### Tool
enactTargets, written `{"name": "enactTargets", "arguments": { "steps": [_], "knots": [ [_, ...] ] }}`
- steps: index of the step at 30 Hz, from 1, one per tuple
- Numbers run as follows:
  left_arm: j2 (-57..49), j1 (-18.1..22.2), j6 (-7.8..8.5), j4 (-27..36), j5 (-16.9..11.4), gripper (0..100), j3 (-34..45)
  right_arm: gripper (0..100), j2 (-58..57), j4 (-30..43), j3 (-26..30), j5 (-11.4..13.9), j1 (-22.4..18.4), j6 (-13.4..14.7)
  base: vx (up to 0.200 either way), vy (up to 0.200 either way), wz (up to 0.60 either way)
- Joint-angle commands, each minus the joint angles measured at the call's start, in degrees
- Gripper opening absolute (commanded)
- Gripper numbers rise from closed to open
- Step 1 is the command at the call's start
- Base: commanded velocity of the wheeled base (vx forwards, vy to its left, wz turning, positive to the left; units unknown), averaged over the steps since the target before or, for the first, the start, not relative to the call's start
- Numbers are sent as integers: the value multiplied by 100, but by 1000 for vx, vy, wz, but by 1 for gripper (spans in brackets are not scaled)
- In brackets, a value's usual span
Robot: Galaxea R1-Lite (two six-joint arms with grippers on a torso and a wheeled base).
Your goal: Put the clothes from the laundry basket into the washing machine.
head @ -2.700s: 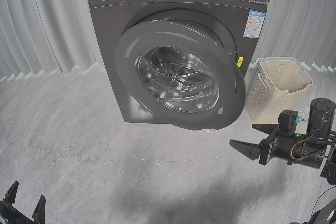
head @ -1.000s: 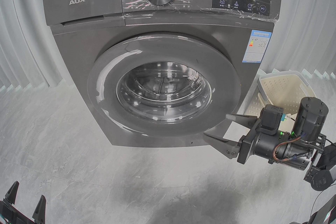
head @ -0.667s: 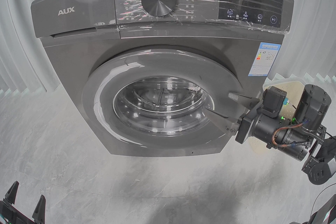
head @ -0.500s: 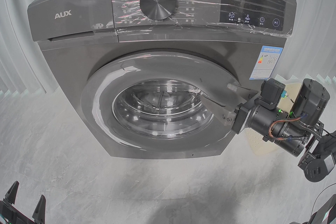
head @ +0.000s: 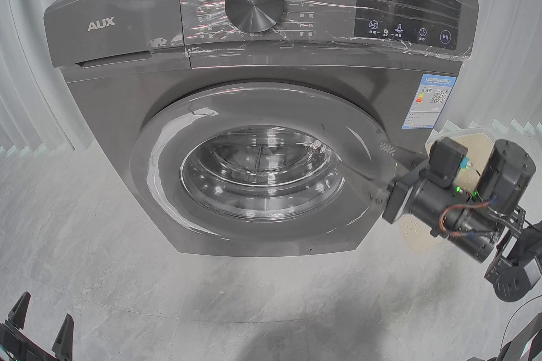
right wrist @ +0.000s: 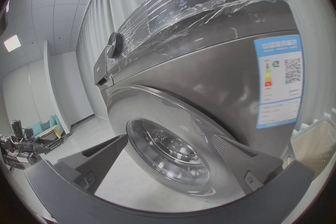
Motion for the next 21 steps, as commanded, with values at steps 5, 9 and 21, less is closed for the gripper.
{"name": "enactTargets", "arguments": {
  "steps": [5,9,21],
  "knots": [
    [-93,0,-4,-1,0,100,92,100,-1723,202,1877,177,358,-69,0,0,0],
    [-93,0,5,-1,-17,100,92,100,-2919,448,2774,195,-425,-324,0,0,0],
    [-93,0,5,-1,-17,100,92,100,-6153,3463,2888,221,-2226,-957,0,0,0]
  ]
}}
